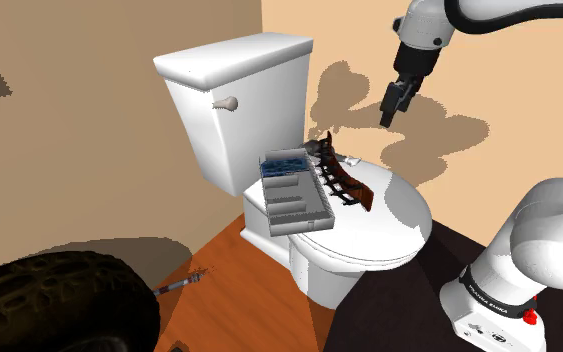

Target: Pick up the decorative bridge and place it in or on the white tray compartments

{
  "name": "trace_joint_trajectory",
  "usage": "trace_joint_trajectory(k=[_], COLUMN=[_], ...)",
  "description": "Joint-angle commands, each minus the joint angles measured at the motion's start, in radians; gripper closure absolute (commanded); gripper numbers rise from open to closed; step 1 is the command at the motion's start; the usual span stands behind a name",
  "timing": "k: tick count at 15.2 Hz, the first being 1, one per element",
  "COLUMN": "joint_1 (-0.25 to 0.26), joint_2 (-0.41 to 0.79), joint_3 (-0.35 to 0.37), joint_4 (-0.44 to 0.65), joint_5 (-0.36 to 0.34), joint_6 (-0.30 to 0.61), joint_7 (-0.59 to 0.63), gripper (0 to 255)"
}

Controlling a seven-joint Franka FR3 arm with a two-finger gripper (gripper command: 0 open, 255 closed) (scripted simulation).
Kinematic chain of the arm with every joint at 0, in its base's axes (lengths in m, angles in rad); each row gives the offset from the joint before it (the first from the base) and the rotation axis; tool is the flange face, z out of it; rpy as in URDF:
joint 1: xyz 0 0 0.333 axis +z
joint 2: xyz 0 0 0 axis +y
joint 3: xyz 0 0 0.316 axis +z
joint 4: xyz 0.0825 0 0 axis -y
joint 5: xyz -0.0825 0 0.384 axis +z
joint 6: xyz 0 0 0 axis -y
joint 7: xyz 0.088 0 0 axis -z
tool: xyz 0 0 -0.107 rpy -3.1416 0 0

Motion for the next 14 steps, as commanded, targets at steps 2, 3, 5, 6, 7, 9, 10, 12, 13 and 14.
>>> trace_joint_trajectory(k=[2,3,5,6,7,9,10,12,13,14], joint_1=[-0.002,-0.004,-0.008,-0.01,-0.013,-0.018,-0.021,-0.027,-0.03,-0.033], joint_2=[0.026,0.054,0.112,0.143,0.175,0.241,0.276,0.347,0.383,0.421], joint_3=[0.004,0.008,0.016,0.019,0.023,0.03,0.034,0.04,0.043,0.046], joint_4=[-0.009,-0.017,-0.028,-0.032,-0.035,-0.035,-0.034,-0.026,-0.021,-0.013], joint_5=[-0.003,-0.006,-0.013,-0.017,-0.021,-0.031,-0.036,-0.049,-0.056,-0.063], joint_6=[0.03,0.06,0.118,0.147,0.176,0.231,0.258,0.31,0.335,0.359], joint_7=[0.008,0.016,0.033,0.042,0.051,0.069,0.079,0.099,0.11,0.121], gripper=[0,0,0,0,0,0,0,0,0,0])
